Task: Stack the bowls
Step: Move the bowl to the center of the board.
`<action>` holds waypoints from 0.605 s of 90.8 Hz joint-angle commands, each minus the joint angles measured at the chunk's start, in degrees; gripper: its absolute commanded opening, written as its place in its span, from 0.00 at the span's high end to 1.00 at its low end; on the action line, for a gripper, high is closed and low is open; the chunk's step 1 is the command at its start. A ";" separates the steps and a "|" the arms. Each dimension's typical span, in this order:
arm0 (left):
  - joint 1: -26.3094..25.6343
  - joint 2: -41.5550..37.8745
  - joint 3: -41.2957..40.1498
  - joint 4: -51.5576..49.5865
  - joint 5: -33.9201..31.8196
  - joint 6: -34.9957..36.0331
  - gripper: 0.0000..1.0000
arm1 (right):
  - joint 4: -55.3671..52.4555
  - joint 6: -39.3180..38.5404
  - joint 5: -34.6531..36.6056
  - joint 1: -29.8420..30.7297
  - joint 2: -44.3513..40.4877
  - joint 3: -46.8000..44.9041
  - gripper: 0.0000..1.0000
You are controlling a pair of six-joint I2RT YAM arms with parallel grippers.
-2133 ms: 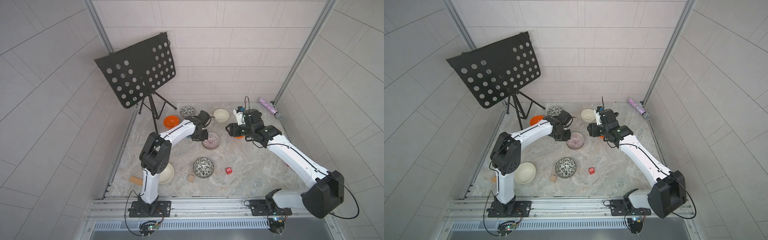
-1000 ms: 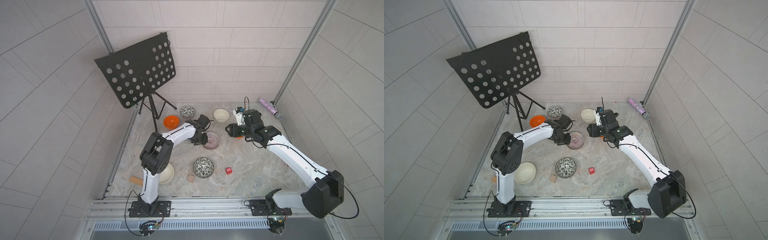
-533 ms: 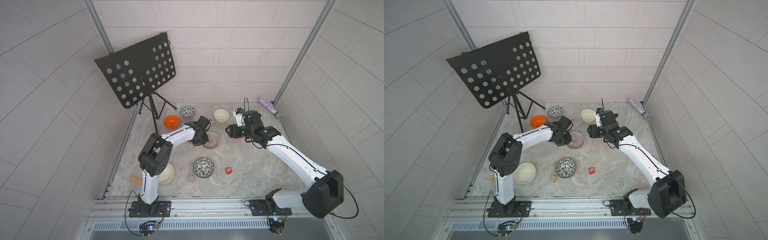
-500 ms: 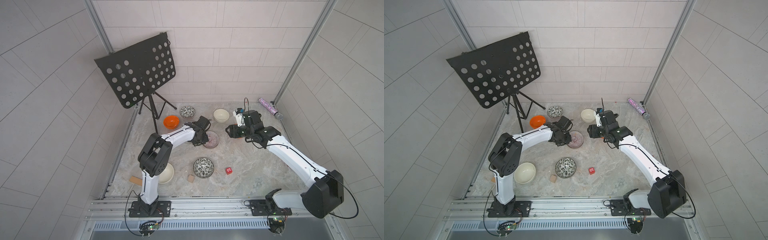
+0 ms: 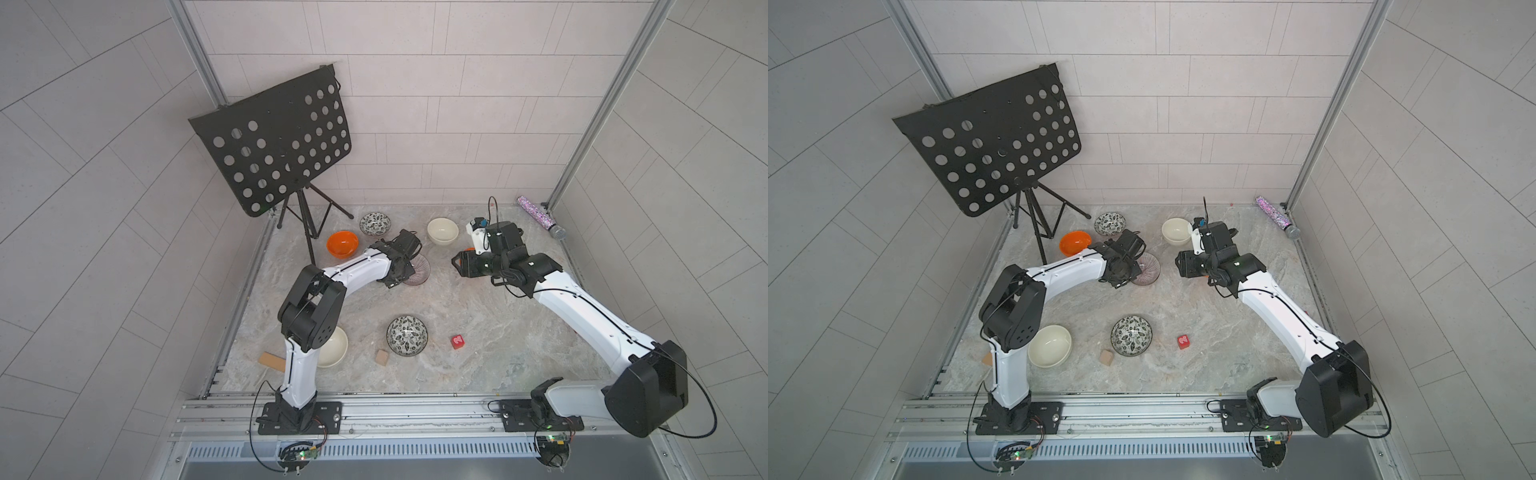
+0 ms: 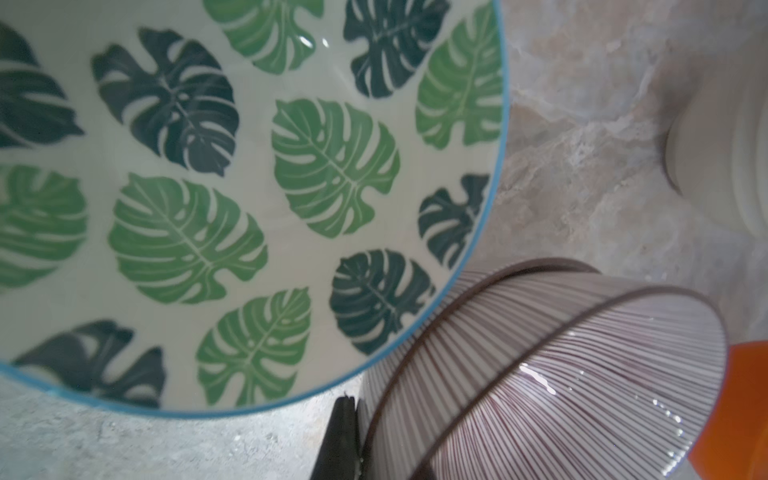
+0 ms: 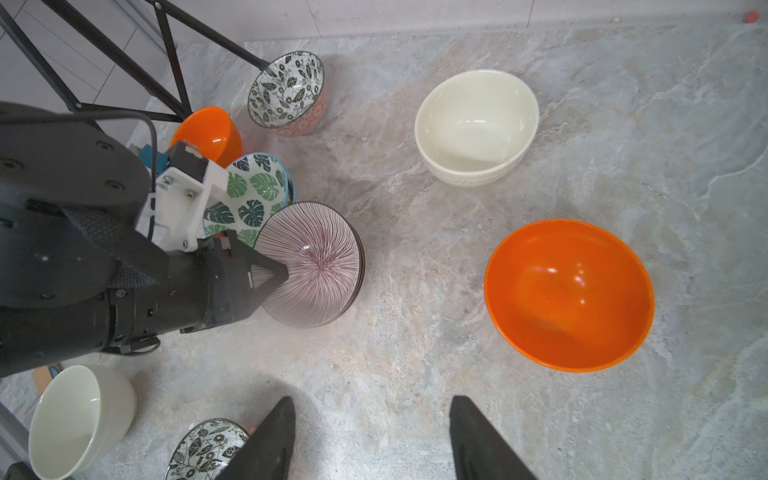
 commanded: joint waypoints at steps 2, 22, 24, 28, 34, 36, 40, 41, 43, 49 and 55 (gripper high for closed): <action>0.44 2.28 2.79 -0.26 -2.19 -2.94 0.88 | 0.05 -0.68 -0.41 -0.20 -1.65 -0.58 0.38; 0.53 3.55 2.62 0.74 -3.19 -5.55 0.89 | 0.36 -0.90 -0.47 -0.22 -1.47 -0.97 0.38; 0.50 3.78 2.95 0.69 -2.93 -5.62 0.89 | 0.53 -0.83 -0.55 -0.23 -1.37 -1.05 0.38; 0.49 4.39 3.80 0.54 -2.77 -5.65 0.89 | 0.89 -0.75 -0.67 -0.17 -1.23 -1.13 0.38; 0.49 4.82 4.40 0.13 -3.17 -6.09 0.89 | 0.77 -0.71 -1.06 -0.22 -0.92 -0.91 0.38; 0.53 4.85 4.47 0.08 -3.34 -6.26 0.89 | 0.64 -0.70 -1.11 -0.23 -0.86 -0.79 0.38; 0.49 4.82 4.58 0.17 -3.84 -6.39 0.89 | 0.45 -0.79 -1.13 -0.17 -0.80 -0.58 0.38; 0.49 4.80 4.64 0.16 -3.95 -6.40 0.89 | 0.42 -0.84 -1.13 -0.17 -0.82 -0.56 0.38; 0.49 4.84 4.75 0.08 -4.26 -6.46 0.89 | 0.44 -0.89 -1.09 -0.17 -0.81 -0.55 0.38; 0.49 4.81 5.08 -0.10 -5.18 -6.74 0.89 | 0.35 -1.05 -0.88 -0.20 -1.05 -0.53 0.38; 0.62 5.05 5.56 -0.07 -5.62 -6.67 0.89 | 0.25 -1.13 -0.74 -0.18 -1.21 -0.56 0.38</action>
